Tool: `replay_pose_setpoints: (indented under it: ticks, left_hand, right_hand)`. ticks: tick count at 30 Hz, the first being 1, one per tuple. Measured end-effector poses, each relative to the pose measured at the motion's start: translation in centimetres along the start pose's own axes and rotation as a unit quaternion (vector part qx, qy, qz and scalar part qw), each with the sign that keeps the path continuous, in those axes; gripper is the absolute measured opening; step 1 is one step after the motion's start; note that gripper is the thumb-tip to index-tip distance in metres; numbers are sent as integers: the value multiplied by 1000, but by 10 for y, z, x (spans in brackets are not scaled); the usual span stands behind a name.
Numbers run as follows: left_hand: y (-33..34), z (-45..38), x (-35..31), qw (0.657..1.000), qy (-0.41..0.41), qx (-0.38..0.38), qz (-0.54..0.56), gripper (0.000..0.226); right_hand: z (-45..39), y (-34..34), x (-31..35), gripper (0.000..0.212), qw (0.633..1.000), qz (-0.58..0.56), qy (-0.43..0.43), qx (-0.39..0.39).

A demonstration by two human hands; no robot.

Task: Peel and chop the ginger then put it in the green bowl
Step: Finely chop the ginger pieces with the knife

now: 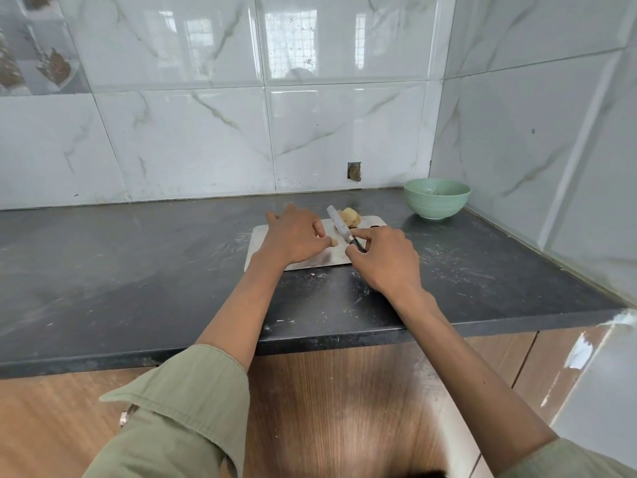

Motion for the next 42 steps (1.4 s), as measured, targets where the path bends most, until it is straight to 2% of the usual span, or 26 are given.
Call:
replay_pose_setpoints:
  ticks: [10, 20, 24, 32, 42]
  left_hand:
    - [11, 0, -4, 999, 21, -9, 42, 10]
    - [10, -1, 0, 998, 9, -10, 53, 8]
    - [9, -1, 0, 999, 7, -10, 46, 7]
    - [7, -1, -3, 999, 6, -4, 33, 16]
    - [7, -1, -1, 999, 11, -4, 49, 7]
  right_hand:
    - [-1, 7, -1, 39, 999, 19, -15, 29]
    - [3, 14, 6, 30, 996, 76, -37, 24]
    - [5, 19, 9, 17, 993, 104, -39, 42]
    - [6, 17, 13, 23, 993, 99, -56, 42]
    - [-9, 28, 10, 17, 990, 107, -64, 72]
Point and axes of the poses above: each hand's wrist, its own z-axis away from the middle knuckle, its own y-axis out of the palm, x = y × z, the point moved 5 cm from there along -z, towards the middle knuckle, and after that the axes turned 3 degrees about -x, right-handed, at the moved point
